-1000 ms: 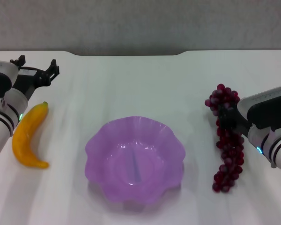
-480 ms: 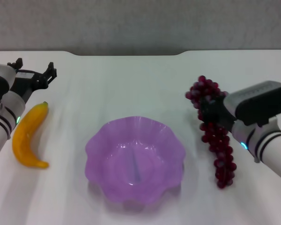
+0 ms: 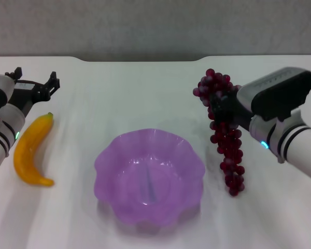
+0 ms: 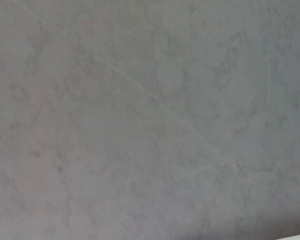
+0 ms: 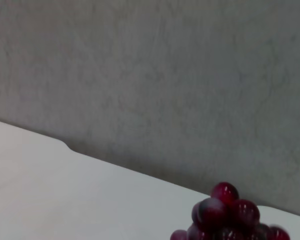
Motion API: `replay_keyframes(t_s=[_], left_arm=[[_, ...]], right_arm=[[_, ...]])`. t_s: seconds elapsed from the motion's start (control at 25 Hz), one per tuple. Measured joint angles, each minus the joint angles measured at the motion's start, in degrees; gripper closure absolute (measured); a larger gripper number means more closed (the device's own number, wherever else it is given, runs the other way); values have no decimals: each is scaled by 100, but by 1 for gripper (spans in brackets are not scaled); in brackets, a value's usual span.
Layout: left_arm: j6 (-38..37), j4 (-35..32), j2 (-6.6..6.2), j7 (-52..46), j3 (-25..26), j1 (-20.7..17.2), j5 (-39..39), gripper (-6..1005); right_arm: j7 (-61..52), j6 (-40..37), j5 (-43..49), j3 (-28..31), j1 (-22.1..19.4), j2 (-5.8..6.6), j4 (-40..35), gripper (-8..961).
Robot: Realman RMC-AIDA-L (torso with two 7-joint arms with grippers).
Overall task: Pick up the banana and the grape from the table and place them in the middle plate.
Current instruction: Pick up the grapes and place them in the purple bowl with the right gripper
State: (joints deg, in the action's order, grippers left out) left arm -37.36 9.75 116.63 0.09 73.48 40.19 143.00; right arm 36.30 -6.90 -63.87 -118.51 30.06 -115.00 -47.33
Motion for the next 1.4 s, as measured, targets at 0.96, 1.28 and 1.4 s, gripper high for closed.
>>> replay_keyframes(t_s=[0.96,1.28,1.4], left_arm=[[10,0,-17,9,0,-30,9,103],[10,0,-12,9,0,-9,8,103],[10,0,-11,9,0,-8,6,103]], right_arm=[[902,2794,1147,1206,-470,-19,-3106,747],[914,2429,936,136,-563,-22,-3238,748],[912,2365,725,-77,-509,-22,-2975,749]])
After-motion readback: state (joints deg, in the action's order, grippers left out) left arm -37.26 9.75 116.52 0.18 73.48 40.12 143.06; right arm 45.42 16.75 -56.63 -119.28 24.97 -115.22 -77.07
